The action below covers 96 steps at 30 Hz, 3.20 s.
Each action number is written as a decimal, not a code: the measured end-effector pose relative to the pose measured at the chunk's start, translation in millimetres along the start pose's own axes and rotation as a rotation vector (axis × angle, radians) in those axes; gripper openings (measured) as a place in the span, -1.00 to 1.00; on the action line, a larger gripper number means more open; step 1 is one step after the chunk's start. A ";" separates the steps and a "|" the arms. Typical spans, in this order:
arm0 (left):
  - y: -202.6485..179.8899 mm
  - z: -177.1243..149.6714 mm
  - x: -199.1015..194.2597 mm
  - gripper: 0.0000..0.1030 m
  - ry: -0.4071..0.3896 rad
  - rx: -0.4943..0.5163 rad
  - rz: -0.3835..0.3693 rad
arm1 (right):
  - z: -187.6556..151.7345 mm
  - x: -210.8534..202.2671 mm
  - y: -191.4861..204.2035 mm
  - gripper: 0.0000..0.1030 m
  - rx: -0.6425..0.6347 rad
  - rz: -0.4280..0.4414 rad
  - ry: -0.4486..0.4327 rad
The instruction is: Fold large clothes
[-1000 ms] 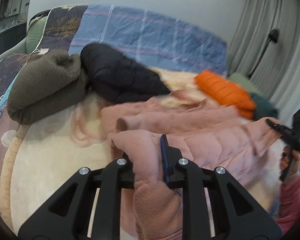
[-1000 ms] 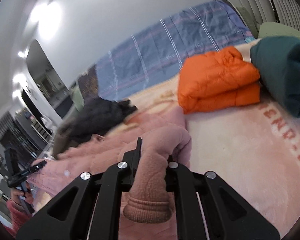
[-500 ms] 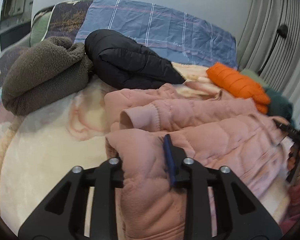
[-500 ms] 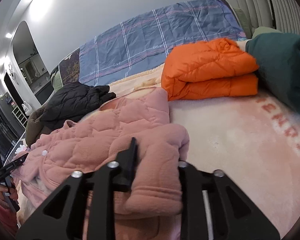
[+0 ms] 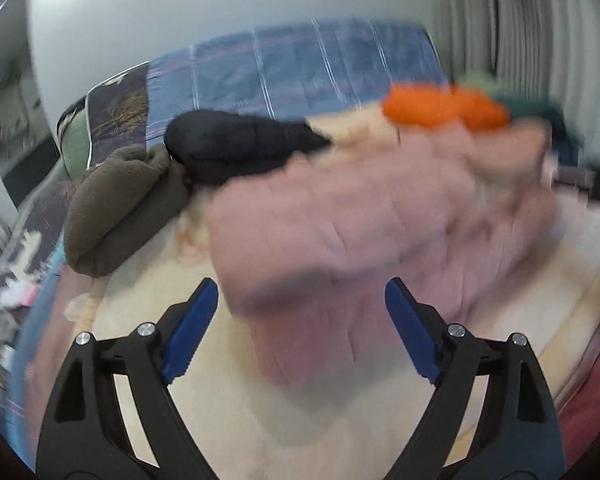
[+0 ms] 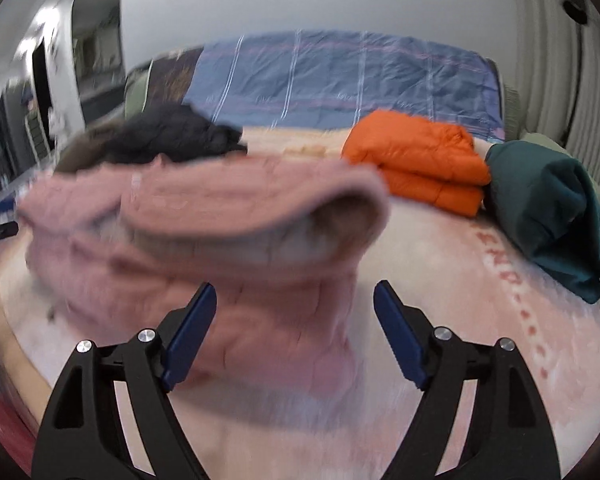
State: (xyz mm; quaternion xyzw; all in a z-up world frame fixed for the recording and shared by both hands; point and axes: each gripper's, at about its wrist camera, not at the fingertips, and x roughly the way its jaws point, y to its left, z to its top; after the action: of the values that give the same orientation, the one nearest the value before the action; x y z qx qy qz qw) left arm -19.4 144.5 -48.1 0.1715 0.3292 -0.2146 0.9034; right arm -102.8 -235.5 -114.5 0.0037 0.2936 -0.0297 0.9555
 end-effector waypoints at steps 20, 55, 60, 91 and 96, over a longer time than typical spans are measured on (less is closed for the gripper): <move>44.3 111.1 71.7 0.34 -0.106 -0.077 0.122 | 118.2 74.3 -25.4 0.57 0.071 -0.115 -0.095; 106.0 75.9 188.5 -0.16 0.064 -0.367 0.030 | 126.1 186.0 -91.3 -0.86 0.341 -0.050 0.122; 113.8 79.4 170.0 0.03 0.051 -0.397 0.051 | 139.5 164.6 -85.7 -0.65 0.284 -0.145 0.134; -23.7 147.2 253.9 0.10 0.172 -0.213 -0.180 | 127.4 208.7 50.0 -0.24 0.115 0.132 0.123; -15.3 150.0 225.8 0.07 0.097 -0.239 -0.203 | 132.7 194.7 52.9 -0.20 0.124 0.111 0.121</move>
State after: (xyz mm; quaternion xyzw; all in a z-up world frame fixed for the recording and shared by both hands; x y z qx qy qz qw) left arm 207.1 1.8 -93.0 0.0388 0.4114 -0.2554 0.8741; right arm 135.5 -196.6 -114.5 0.0810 0.3478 0.0055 0.9340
